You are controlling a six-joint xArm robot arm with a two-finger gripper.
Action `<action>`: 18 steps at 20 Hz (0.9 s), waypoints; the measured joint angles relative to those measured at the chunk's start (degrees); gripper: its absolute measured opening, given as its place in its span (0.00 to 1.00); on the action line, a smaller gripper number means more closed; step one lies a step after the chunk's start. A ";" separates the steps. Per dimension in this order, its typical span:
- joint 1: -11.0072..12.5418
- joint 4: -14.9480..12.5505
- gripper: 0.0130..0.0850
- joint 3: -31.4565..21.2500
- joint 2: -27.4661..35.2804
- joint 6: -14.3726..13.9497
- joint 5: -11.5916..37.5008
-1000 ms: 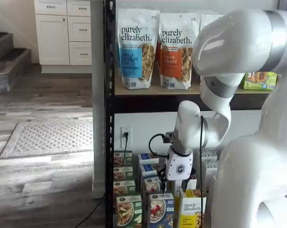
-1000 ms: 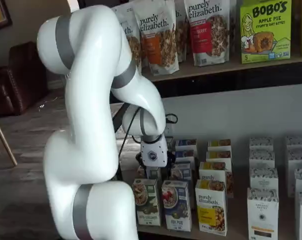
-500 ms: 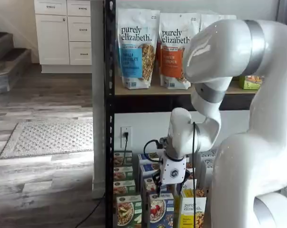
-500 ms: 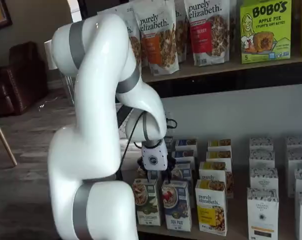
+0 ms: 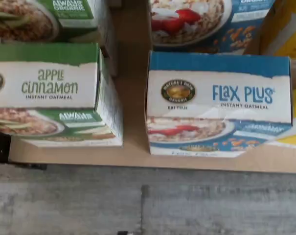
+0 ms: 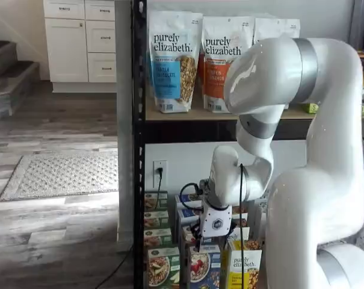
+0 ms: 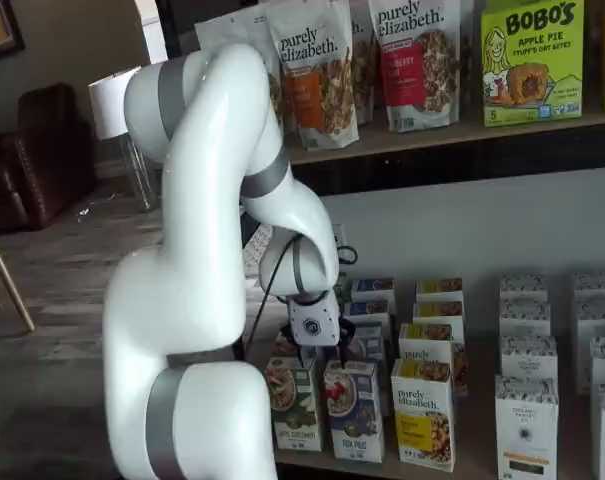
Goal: Pick up the blue and white box that is on the bottom shelf, the second box from the left
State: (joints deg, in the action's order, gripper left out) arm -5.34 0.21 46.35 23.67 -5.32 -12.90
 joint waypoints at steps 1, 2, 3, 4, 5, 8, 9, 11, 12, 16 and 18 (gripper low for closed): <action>0.02 0.11 1.00 0.44 0.56 0.12 0.23; 0.08 0.00 1.00 1.00 1.19 0.09 0.48; 0.18 -0.11 1.00 1.62 1.88 0.06 0.63; 0.27 -0.27 1.00 2.22 2.46 0.01 0.77; 0.36 -0.20 1.00 2.89 3.11 0.17 0.78; 0.58 0.23 1.00 5.18 4.93 0.79 -0.22; 0.65 0.30 1.00 5.95 5.55 0.92 -0.53; 0.74 0.46 1.00 7.32 6.64 1.14 -1.14; 0.78 0.30 1.00 7.95 7.19 1.02 -1.35; 0.92 -0.86 1.00 10.44 9.32 0.05 -1.92; 1.00 -0.57 1.00 11.53 10.29 0.42 -2.05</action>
State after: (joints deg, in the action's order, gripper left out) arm -4.35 -0.37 57.89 33.96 -4.90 -14.95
